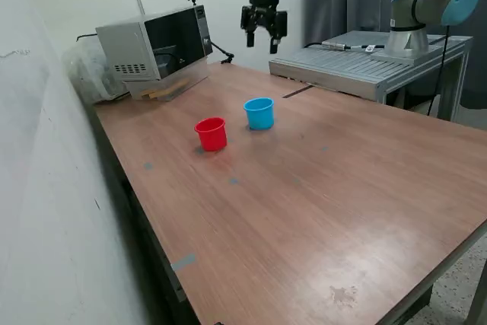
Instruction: Place red objects in the red bin, and blue objects in the blue bin.
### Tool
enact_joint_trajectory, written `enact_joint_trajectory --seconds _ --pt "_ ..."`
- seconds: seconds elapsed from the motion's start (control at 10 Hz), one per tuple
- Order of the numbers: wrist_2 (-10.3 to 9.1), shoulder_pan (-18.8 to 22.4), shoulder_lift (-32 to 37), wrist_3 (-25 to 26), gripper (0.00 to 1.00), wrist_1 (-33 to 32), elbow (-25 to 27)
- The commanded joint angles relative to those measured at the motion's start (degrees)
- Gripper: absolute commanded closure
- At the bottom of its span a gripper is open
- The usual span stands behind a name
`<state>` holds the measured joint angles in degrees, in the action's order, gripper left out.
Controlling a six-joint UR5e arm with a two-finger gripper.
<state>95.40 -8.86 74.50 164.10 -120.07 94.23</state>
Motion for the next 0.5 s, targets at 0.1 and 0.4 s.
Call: enact_joint_trajectory --seconds 0.1,0.4 --pt "3.3 6.5 21.8 8.8 0.0 20.4 5.4" --pt "3.22 10.3 27.3 9.4 0.0 26.2 5.3"
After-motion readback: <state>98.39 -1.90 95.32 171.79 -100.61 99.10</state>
